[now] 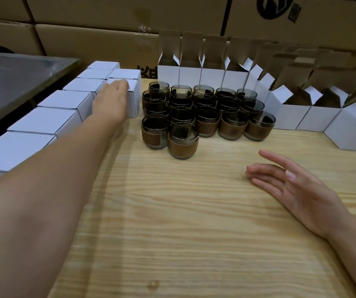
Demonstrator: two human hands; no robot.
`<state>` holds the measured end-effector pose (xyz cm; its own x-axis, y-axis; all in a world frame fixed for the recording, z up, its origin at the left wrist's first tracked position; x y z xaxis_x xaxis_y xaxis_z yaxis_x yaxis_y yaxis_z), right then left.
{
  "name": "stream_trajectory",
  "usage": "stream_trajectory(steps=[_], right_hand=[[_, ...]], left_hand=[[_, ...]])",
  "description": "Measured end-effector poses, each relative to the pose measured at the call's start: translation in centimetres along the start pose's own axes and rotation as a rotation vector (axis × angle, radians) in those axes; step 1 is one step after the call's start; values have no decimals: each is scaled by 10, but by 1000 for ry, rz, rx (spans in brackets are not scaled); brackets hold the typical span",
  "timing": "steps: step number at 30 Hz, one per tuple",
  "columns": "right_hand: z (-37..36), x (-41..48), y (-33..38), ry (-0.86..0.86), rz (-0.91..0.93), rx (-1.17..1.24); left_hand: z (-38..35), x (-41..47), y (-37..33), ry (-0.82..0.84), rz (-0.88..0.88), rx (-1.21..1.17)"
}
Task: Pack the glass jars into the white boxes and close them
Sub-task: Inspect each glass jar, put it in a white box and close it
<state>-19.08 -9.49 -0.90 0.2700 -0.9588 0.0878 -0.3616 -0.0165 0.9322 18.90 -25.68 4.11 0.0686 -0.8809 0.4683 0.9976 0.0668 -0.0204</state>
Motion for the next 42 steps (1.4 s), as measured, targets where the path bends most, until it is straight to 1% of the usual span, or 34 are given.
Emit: stream_trajectory(steps=[4,7,9,10,11,13,14,15,16,18,20,23,28,30,34,36,38,42], right_hand=[[0,0,-1,-6,1,2],[-1,0,1,-2,-3,0],[-2,0,1,1,-7,1],[-2,0,1,1,-9,4],[-3,0,2,0,-11,6],[-4,0,2,-3,-18,3],[-5,0,2,-2,-19,-2],[-6,0,2,0,-19,-7],[-7,0,3,0,-17,-10],[-8,-1,3,-13,-14,-14],[-9,-2,3,-29,-14,-18],[-13,-4,4,-53,-9,-26],[-17,-6,5,-73,-14,-72],[-20,-7,4,-70,-22,-130],[-27,-7,-2,-74,-44,-457],[-33,-4,-6,-102,-46,-562],[-39,0,-11,-118,-39,-626],[-53,8,-18,-95,-67,-786]], left_hand=[[1,6,-2,68,7,40],[1,6,-1,116,-20,66],[1,-2,-2,143,-15,25],[3,-9,-3,121,18,-38],[7,-16,-4,54,64,-126],[21,-33,-9,-146,122,-311],[30,-43,-14,-233,106,-387],[37,-53,-22,-282,51,-439],[44,-62,-31,-283,-31,-463],[49,-81,-52,-194,-210,-414],[47,-95,-69,-118,-333,-301],[41,-109,-82,-110,-401,-212],[45,-124,-98,-124,-477,-246],[45,-130,-107,-86,-471,-277],[42,-148,-132,88,-363,-412],[43,-157,-145,151,-320,-511],[46,-164,-157,152,-317,-540],[52,-178,-175,144,-312,-566]])
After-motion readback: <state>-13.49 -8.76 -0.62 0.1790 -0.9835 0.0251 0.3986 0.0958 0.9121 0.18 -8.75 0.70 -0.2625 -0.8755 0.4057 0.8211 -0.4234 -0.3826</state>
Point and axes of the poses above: each hand's wrist, its own x-axis towards the middle knuckle, its own z-axis out of the back of the hand, y = z × x, the point moved 3 cm from there along x, towards the middle knuckle, and after that the axes turned 10 degrees about x, right-handed, at the moved point
